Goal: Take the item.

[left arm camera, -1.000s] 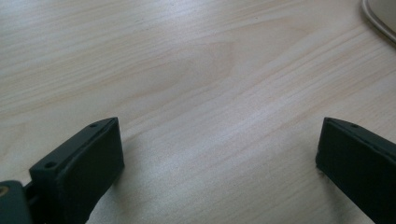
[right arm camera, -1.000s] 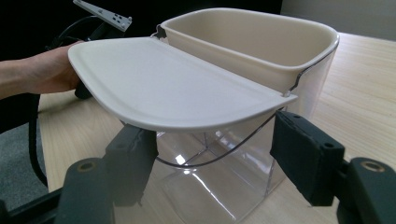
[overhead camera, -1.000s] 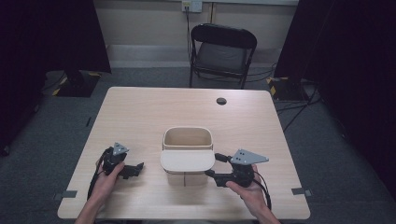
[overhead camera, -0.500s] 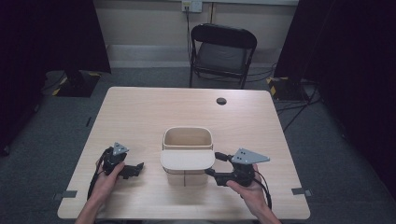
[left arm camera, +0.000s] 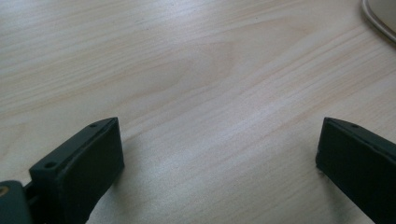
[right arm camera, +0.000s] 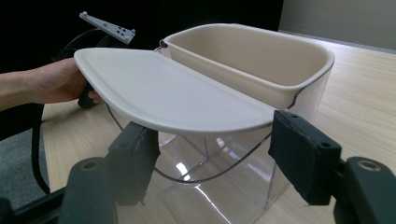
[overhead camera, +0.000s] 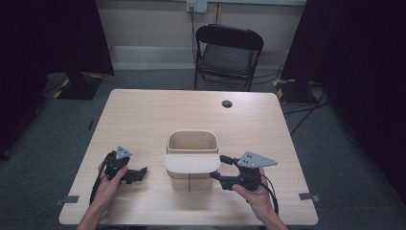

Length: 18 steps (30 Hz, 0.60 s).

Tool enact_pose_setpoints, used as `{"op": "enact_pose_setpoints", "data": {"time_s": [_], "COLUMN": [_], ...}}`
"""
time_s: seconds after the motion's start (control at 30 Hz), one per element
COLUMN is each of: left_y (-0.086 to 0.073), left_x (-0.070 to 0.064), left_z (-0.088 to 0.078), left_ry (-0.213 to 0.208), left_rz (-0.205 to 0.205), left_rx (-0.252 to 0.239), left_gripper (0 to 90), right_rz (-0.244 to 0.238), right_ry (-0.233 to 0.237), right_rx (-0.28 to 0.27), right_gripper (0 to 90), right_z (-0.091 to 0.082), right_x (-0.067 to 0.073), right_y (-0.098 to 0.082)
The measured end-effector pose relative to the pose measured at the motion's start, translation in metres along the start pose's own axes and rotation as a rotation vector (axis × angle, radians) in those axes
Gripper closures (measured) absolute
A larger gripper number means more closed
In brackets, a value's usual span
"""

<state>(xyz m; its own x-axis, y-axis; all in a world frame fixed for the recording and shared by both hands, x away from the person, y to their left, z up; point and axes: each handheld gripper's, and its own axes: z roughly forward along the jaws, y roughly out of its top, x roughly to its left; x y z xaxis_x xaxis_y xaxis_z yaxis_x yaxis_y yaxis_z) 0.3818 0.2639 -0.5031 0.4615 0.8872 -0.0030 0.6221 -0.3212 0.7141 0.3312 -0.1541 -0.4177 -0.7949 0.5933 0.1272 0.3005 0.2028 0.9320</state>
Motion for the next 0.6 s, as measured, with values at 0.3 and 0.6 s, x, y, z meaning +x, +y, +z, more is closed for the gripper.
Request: {"op": "enact_pose_setpoints", "data": {"time_s": [0.3,0.6], "left_y": [0.0000,0.0000], "left_x": [0.0000,0.0000], "left_z": [0.0000,0.0000], "left_ry": [0.000,0.000], "left_rz": [0.000,0.000], "left_rx": [0.000,0.000], "left_gripper": [0.2,0.2], "right_rz": [-0.001,-0.002], "right_ry": [0.004,0.002], "right_rx": [-0.006,-0.008], "right_gripper": [31.4,31.0], "right_z": [0.0007,0.0013], "right_x": [-0.0014,-0.0018], "right_y": [0.0020,0.0062]}}
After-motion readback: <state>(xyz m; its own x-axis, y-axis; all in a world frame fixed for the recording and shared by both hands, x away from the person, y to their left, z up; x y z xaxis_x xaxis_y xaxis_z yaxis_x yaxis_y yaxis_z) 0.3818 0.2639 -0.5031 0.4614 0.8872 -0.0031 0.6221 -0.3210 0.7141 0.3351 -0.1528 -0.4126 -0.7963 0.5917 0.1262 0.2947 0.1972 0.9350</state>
